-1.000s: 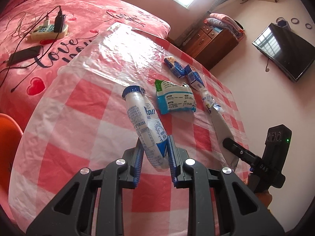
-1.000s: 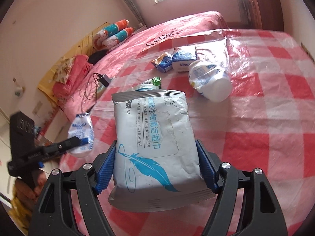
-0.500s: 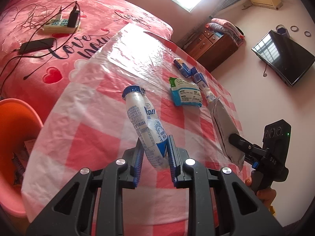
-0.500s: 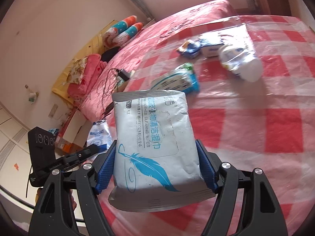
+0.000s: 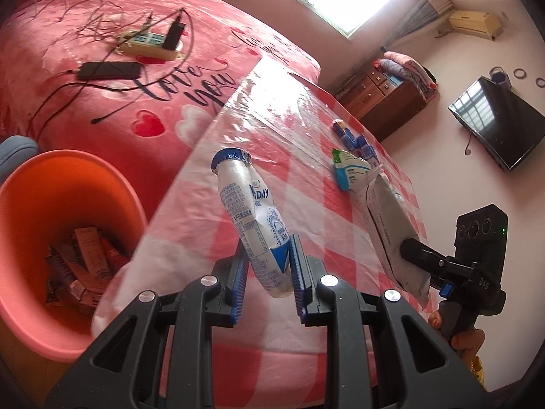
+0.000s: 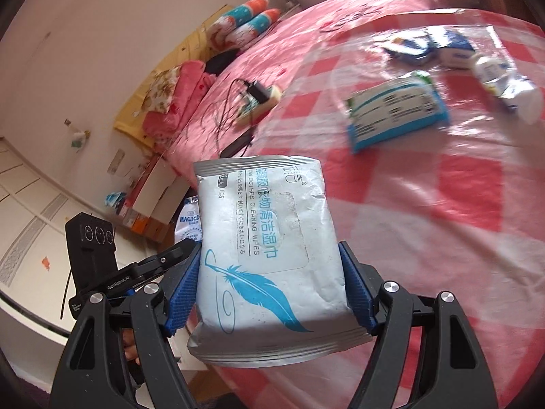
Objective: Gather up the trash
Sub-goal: 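Carry the yogurt bottle and wipes pack with both tools toward the orange bucket, then open both tools over the orange bucket to drop bottle and wipes pack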
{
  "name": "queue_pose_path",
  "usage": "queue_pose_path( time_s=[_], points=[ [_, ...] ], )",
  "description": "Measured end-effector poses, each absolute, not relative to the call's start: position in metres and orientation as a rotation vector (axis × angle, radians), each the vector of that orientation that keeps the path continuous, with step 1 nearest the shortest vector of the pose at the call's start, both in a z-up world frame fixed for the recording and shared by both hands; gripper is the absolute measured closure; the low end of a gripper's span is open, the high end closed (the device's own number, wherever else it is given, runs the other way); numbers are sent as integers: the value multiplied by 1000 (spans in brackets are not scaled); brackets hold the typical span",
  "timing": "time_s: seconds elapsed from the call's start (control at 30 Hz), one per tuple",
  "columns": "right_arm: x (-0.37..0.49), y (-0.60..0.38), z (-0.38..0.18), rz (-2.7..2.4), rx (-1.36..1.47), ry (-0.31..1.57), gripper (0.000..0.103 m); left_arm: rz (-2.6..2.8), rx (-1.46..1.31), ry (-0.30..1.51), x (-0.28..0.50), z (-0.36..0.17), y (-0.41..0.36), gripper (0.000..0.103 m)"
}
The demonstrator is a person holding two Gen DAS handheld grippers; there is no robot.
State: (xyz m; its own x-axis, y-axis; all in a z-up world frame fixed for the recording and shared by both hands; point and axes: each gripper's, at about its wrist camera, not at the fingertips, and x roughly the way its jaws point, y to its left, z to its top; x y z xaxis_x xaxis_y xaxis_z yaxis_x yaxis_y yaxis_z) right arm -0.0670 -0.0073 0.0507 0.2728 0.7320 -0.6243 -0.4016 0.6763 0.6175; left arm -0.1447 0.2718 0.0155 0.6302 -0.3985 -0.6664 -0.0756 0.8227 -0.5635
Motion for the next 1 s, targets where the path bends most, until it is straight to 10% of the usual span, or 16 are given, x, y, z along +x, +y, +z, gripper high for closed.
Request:
queue_pose_path(
  time_s=[0.83, 1.0],
  points=[
    [-82, 180, 63, 1117, 197, 1150, 27, 98, -659, 891, -215, -17, 381, 78],
    [-74, 201, 51, 1090, 217, 1175, 21, 244, -623, 905, -222, -31, 395, 41]
  ],
)
